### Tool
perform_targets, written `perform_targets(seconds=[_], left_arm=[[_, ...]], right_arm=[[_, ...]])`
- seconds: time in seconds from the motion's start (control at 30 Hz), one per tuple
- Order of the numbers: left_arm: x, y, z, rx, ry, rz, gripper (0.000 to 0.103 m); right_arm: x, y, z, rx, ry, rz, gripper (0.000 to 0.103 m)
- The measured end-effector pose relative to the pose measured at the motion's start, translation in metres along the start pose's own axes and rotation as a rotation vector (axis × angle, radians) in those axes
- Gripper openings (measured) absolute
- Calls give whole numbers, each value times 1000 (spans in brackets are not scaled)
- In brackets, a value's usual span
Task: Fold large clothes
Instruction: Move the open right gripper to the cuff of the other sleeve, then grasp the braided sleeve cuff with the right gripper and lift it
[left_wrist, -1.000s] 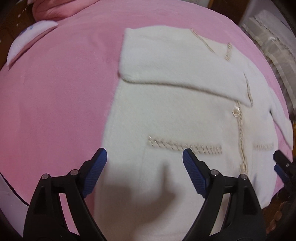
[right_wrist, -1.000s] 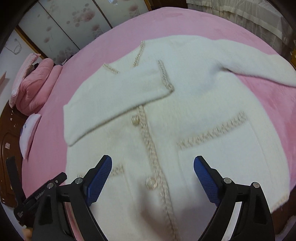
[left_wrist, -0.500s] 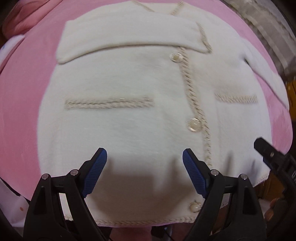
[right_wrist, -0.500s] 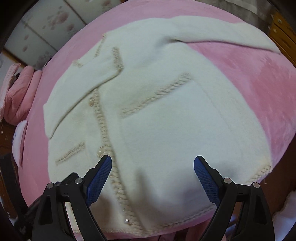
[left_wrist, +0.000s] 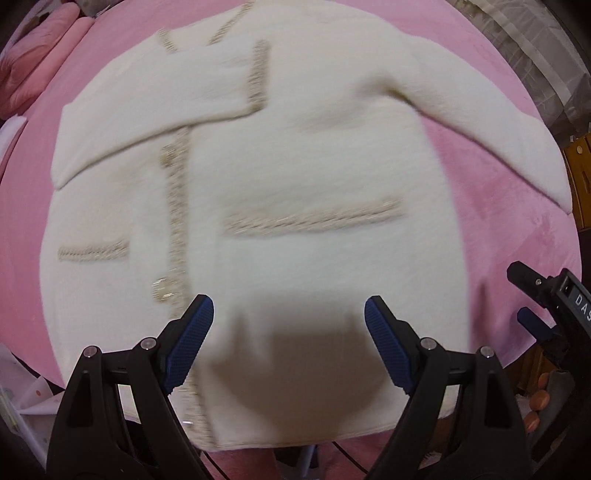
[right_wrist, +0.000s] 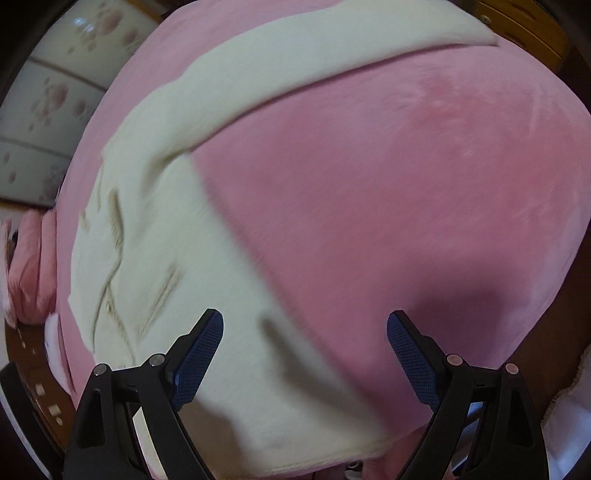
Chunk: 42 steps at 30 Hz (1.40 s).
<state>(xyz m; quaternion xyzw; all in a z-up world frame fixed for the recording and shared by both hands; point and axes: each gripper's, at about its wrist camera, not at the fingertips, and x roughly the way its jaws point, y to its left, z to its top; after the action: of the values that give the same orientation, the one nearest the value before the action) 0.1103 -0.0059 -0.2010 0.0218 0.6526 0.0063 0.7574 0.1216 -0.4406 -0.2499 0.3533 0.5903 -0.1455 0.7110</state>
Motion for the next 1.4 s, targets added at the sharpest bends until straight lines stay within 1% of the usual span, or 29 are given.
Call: perform_targets(seconds=[0.13,0.2,0.33,0.43,0.57,0.63,0.73,0.8,0.83,0.87,0.9,0.93,0.97,1.03,1.1,1.23,1.33,1.4], left_arm=[[2,-63,16,41,48,-41,82],[1,-90,22,56,60,-54,82],[-2,-138,33,90,67,-58,82],[-2,-171,39,148,72,-45,82],[-2,-201,41,214,80,-29,82],[0,-211,44,233,88,-14,82],[2,-216,47,224,93,1,82],[3,-218,49,206,102,6,82],[3,-219,49,199,106,9,82],[9,-219,53,194,110,14,82],[10,-218,54,190,111,19,82],[11,-218,54,184,112,26,82],[12,-218,53,179,116,29,82],[14,-216,54,170,124,29,82],[16,-218,53,162,131,28,82],[23,-210,51,163,139,36,82],[19,-211,53,164,144,32,82],[17,-207,54,158,128,30,82]], right_arm=[[-13,-51,58,79,-22,-6,92],[-19,-70,81,101,-42,-11,92],[-28,-109,125,157,-87,2,92],[-33,-136,153,223,-121,41,92],[-40,-164,182,349,-178,112,92],[-44,-173,193,383,-221,127,92],[-50,-181,208,423,-292,143,92],[-52,-182,216,428,-321,147,91],[-53,-181,220,422,-333,138,86],[-54,-182,223,412,-338,121,73],[-56,-181,226,400,-343,98,65],[-57,-180,229,390,-350,85,41],[-58,-180,230,388,-361,85,28],[-61,-181,227,391,-394,95,16],[-62,-180,228,363,-408,93,15],[-78,-170,214,306,-431,53,14],[-89,-165,207,324,-439,77,14],[-102,-159,195,334,-457,100,13]])
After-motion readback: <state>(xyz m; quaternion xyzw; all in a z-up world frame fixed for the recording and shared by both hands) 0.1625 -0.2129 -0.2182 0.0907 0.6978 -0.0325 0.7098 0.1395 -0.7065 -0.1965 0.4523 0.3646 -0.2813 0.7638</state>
